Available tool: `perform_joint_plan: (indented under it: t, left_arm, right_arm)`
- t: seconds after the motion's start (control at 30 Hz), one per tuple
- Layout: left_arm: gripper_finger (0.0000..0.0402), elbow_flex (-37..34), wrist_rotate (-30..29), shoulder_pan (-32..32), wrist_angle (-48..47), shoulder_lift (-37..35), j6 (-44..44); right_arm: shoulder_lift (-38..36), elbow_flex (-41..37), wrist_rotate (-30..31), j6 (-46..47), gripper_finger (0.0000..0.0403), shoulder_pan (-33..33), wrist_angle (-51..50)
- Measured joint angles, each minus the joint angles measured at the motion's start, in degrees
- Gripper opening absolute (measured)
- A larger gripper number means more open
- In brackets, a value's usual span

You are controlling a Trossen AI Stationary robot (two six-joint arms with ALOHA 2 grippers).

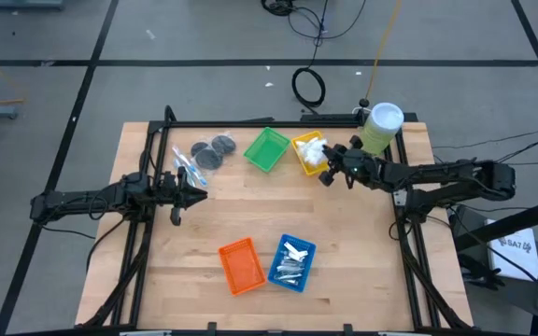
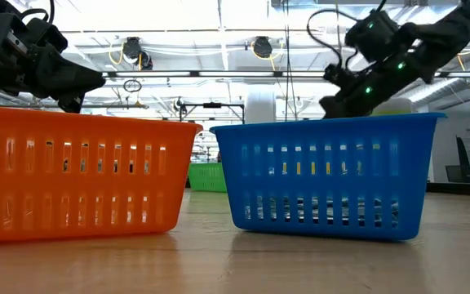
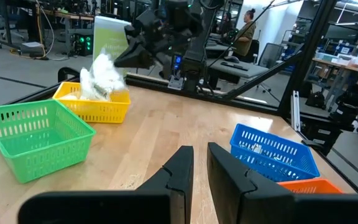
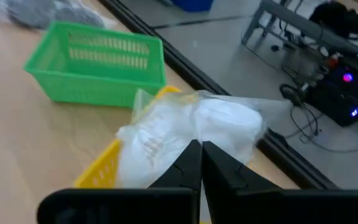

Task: Pick & Place Travel size toiletries
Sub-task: Put the white cotton pack into the yellow bin

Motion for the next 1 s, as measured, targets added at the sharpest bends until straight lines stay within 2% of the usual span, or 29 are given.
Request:
perform_joint_plan:
  t: [0.17, 0.47, 0.87, 1.0]
  left_arm:
    - [0.0044, 0.0, 0.0, 0.0, 0.0, 0.0, 0.0]
    - [0.0044, 0.0, 0.0, 0.0, 0.0, 0.0, 0.0]
    - [0.0044, 0.0, 0.0, 0.0, 0.0, 0.0, 0.0]
    - [0.0044, 0.0, 0.0, 0.0, 0.0, 0.0, 0.0]
  right_arm:
    - [4.8, 0.0, -3.0, 0.6, 0.0000, -0.7, 2.1]
    - [10.2, 0.0, -3.0, 0.6, 0.0000, -0.7, 3.8]
    - [10.6, 0.0, -2.9, 0.5, 0.0002, -0.7, 3.5]
    - [9.7, 0.0, -2.9, 0.3, 0.0030, -0.7, 3.6]
